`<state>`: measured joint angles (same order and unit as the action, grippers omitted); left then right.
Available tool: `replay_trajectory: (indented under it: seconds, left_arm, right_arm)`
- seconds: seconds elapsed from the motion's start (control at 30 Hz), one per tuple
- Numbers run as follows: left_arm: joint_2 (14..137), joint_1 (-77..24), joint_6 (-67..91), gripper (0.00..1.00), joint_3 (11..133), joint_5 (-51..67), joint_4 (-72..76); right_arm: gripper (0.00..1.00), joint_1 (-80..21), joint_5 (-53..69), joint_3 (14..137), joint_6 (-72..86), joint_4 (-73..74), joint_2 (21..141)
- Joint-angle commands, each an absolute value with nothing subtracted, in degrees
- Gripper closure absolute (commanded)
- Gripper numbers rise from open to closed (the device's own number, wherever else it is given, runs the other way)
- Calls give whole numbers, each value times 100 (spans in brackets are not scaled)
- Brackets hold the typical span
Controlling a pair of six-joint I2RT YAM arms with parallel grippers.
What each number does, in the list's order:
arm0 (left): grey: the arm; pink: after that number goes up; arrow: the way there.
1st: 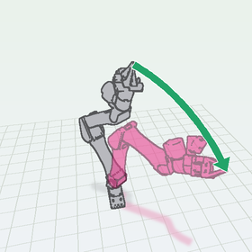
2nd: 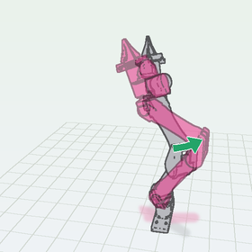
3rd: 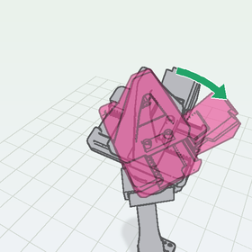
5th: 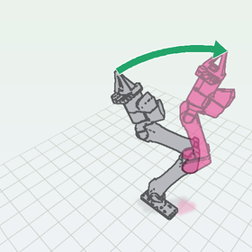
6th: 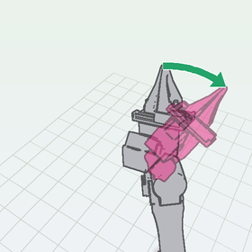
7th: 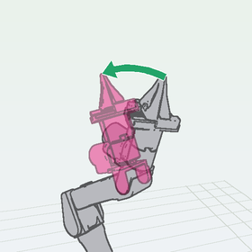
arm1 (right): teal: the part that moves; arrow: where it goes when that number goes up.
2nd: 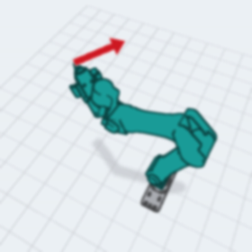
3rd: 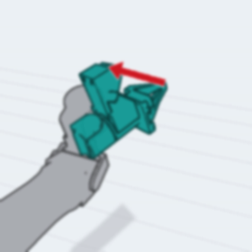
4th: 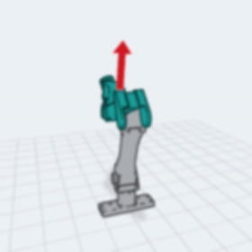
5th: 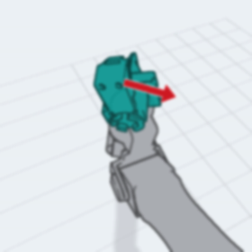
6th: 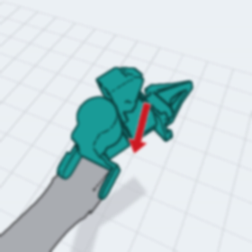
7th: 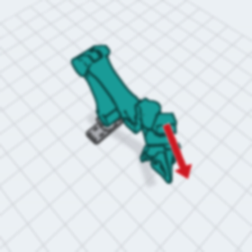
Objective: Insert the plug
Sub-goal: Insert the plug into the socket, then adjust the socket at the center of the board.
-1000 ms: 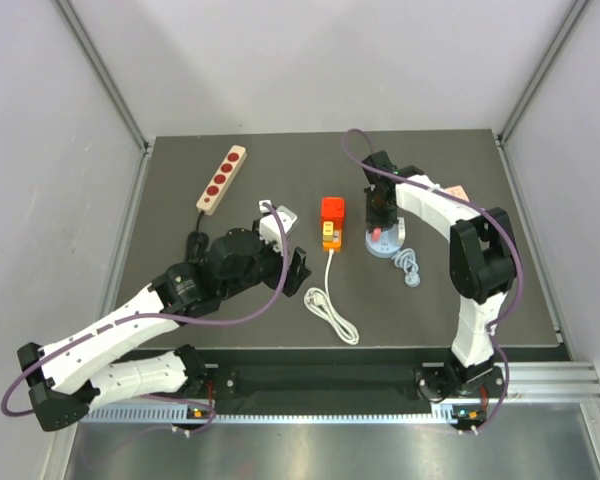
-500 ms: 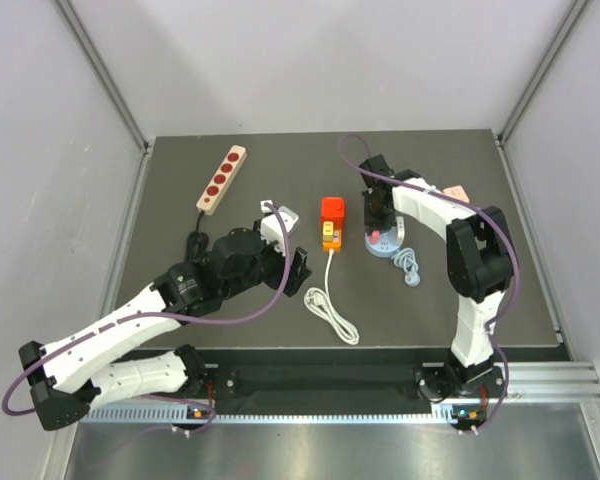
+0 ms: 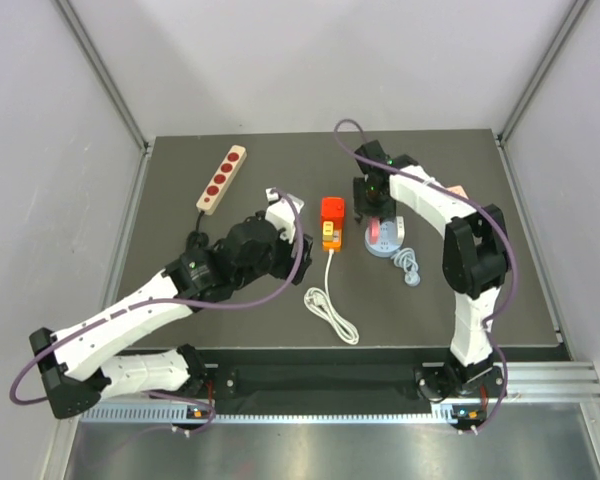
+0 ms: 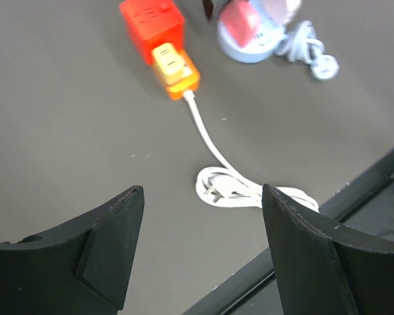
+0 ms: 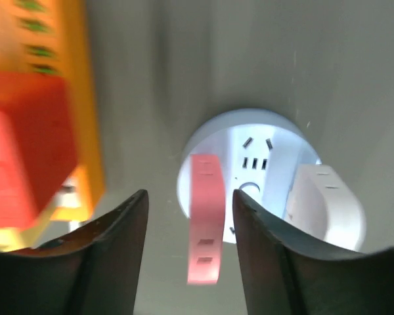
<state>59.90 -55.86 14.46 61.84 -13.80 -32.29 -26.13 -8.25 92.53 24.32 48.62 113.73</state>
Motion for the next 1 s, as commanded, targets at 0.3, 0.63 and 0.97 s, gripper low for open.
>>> replay_trajectory:
  seconds: [0.3, 0.63, 0.97]
  left_arm:
    - [8067, -1963, 2488, 22, 7664, -1353, -4263]
    - [9947, -167, 2355, 24, 7796, -1844, -4061]
    - [10784, -211, 2628, 34, 7444, -1775, -4271]
  right_arm:
    - [26, -2637, -318, 9855, 1943, 4853, 9872]
    - [0, -2436, -508, 8297, 1555, 4184, 8438]
    - [0, -73, -1300, 9403, 1125, 4350, 10000]
